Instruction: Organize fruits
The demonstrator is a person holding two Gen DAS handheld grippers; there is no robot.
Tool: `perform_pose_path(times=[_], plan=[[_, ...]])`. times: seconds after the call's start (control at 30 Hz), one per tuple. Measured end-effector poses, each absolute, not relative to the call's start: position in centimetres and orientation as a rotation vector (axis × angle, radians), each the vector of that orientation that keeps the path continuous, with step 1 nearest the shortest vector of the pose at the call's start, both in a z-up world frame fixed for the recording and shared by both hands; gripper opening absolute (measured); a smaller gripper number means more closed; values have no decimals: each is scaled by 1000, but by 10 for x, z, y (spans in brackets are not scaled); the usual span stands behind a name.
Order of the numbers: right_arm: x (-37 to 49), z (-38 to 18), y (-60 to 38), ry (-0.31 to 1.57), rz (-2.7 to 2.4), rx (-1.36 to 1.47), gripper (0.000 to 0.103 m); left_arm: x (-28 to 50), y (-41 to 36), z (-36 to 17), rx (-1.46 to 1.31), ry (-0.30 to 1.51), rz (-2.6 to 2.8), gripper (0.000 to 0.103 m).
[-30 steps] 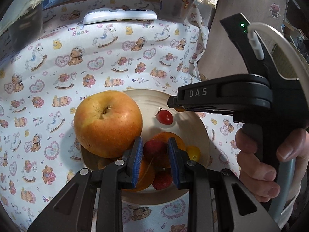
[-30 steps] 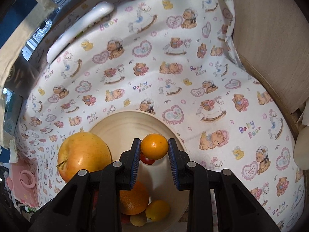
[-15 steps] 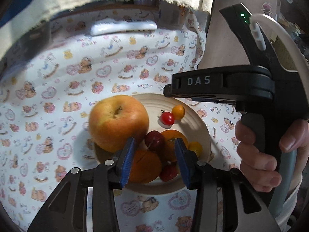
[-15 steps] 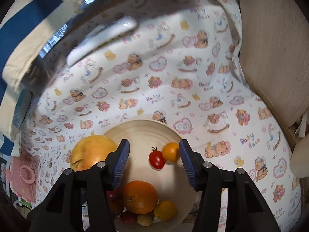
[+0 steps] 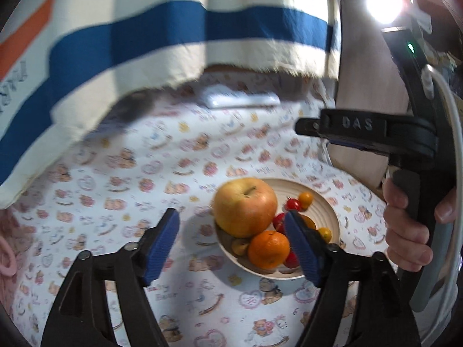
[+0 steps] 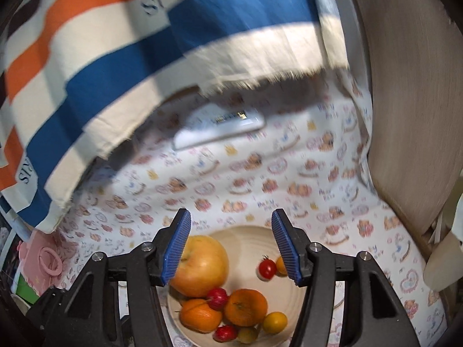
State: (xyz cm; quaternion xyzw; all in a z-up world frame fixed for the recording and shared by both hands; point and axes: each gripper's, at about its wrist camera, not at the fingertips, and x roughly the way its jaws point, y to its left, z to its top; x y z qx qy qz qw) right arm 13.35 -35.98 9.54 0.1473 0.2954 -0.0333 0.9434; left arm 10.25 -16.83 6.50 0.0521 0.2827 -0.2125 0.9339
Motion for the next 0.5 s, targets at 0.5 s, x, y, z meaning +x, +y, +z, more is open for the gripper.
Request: perform_pose_path(times=[0.5], plan=[[36,92,-304,426,-28,147,91,21,-94,79,73,315,-286,102]])
